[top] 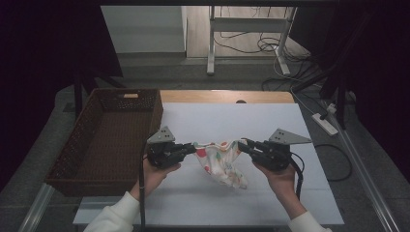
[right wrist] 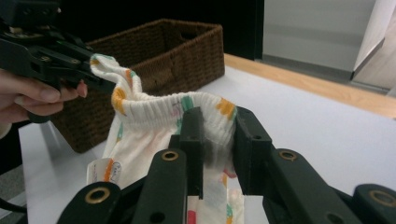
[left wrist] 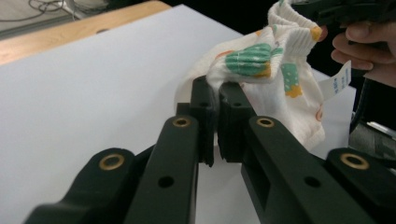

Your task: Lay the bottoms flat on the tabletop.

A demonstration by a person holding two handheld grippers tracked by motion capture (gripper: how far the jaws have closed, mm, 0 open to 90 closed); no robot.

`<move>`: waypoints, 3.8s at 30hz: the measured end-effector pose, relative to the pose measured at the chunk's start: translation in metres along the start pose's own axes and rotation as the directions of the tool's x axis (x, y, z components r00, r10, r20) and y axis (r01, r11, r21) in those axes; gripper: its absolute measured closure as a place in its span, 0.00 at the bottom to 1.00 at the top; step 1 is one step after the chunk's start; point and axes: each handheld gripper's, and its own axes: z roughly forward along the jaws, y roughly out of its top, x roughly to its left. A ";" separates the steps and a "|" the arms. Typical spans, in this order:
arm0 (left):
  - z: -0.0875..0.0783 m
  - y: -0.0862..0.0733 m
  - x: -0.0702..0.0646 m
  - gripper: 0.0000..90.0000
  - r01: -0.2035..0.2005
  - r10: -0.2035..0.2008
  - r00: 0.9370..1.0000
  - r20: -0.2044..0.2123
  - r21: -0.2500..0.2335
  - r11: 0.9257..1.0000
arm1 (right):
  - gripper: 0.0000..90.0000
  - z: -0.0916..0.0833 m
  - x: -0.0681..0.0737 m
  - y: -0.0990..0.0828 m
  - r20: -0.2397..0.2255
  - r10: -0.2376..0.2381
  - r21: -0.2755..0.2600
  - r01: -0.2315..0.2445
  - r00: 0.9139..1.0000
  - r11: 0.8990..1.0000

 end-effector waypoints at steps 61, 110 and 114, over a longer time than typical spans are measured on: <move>-0.039 0.042 0.001 0.95 -0.009 0.007 1.000 -0.009 -0.174 0.985 | 0.82 -0.020 0.009 0.059 0.007 -0.046 -0.153 0.047 0.999 0.987; 0.015 0.013 0.006 0.95 0.052 -0.052 0.999 0.003 -0.010 0.999 | 0.82 -0.013 -0.016 0.017 0.073 0.023 -0.001 -0.023 0.997 1.000; 0.018 0.013 0.008 0.95 0.053 -0.053 0.999 -0.013 -0.007 0.999 | 0.82 -0.007 -0.019 0.016 0.074 0.019 -0.001 -0.019 0.997 1.000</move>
